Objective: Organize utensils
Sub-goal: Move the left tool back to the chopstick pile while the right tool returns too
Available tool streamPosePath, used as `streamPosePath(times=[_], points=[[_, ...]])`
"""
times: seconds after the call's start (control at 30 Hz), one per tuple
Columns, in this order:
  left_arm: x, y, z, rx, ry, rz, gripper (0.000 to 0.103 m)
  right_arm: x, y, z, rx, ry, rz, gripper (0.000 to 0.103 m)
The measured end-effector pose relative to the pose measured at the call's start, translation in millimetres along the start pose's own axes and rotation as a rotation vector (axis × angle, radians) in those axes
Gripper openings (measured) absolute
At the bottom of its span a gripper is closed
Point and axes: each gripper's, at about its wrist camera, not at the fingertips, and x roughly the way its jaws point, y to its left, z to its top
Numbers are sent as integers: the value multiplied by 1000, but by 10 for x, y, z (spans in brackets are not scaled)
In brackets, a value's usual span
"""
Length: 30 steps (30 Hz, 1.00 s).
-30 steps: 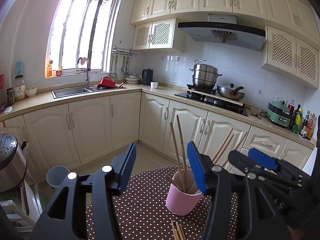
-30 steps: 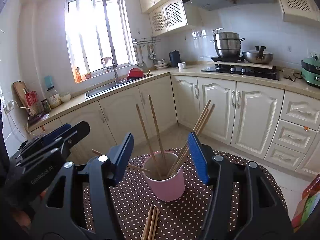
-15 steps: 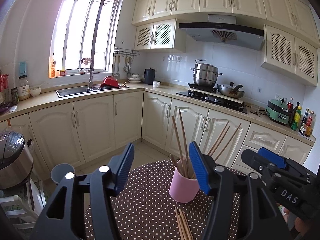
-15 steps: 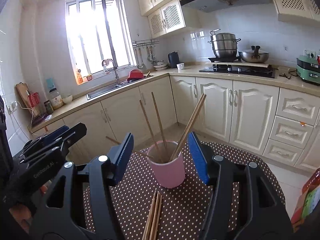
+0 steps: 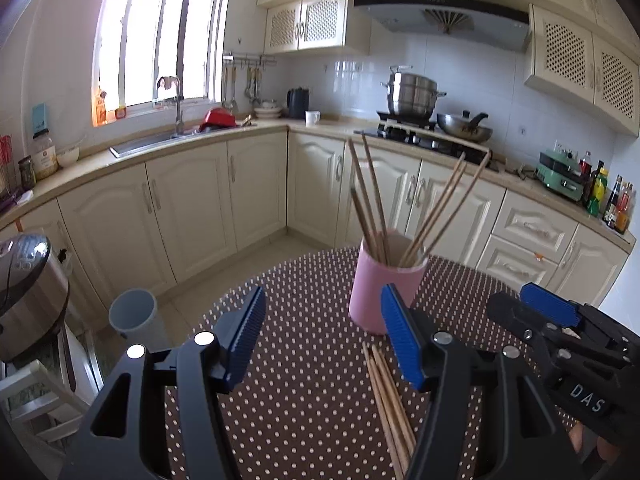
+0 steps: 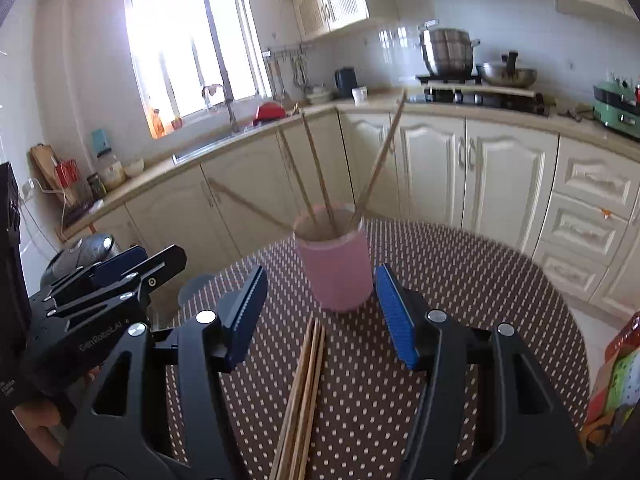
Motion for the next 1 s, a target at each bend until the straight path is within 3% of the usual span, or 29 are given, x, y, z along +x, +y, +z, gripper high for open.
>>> streamPosePath(times=[0.2,0.4,0.63,0.73,1.0], points=[[254,-12,-348,13,118,-21,59,254,-15,-379,-15,118,-17,57],[589,-191,-721,76,266,-59,59,361,-195,-645,34,173,-48,57],[781,-386,-979,128,337,-91,59,363,-438,-829,99,202,-64,57],[851,-445,-1046,169,352,-65,59,369,-482,-873,105,214,-54,57],[911,-328,-1086,168,375,-65,60,461,-436,-922,103,234,-24,57]])
